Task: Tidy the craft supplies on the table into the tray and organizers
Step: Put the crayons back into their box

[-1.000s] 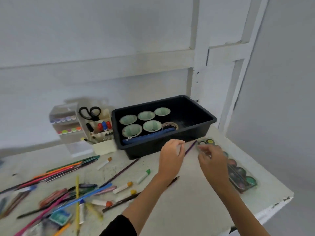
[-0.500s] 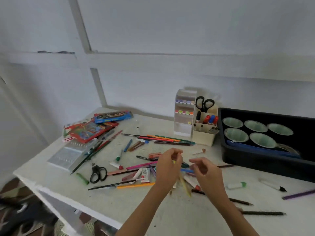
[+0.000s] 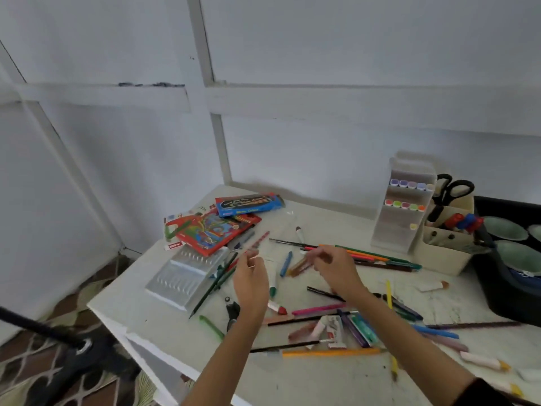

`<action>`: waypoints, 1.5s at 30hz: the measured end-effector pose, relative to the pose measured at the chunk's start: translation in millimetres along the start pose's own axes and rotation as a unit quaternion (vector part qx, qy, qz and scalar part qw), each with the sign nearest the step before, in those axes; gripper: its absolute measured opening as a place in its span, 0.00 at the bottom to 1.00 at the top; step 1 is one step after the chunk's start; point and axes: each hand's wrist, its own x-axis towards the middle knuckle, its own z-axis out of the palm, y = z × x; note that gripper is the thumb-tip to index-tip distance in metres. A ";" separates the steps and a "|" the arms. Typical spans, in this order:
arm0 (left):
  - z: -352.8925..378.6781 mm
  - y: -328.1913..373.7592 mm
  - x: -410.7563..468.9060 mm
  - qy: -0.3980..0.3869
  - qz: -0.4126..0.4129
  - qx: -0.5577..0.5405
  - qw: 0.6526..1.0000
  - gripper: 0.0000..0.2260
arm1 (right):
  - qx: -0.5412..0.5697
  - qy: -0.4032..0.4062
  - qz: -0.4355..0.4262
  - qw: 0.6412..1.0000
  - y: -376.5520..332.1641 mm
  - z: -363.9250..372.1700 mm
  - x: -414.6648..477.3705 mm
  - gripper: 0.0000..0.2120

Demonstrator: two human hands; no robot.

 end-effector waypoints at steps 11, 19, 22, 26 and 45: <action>4.7 -13.6 134.8 -0.103 -0.010 0.298 0.949 0.16 | -0.118 -0.021 0.083 0.989 5.6 58.8 163.8 0.21; 14.2 -28.1 163.6 -0.118 0.041 0.373 0.919 0.07 | -0.134 -0.008 0.090 0.987 18.4 70.6 196.2 0.19; 14.6 -24.5 171.2 -0.089 0.081 0.320 0.940 0.07 | -0.052 0.069 0.090 0.992 12.6 63.6 196.0 0.15; 16.4 -8.0 180.7 -0.055 0.136 0.242 0.959 0.08 | -0.026 0.140 0.043 0.989 -3.2 41.7 187.2 0.10; 41.3 -3.3 -1.2 -0.195 0.160 0.081 0.964 0.07 | -0.203 0.293 0.012 0.934 42.2 -85.0 -71.8 0.05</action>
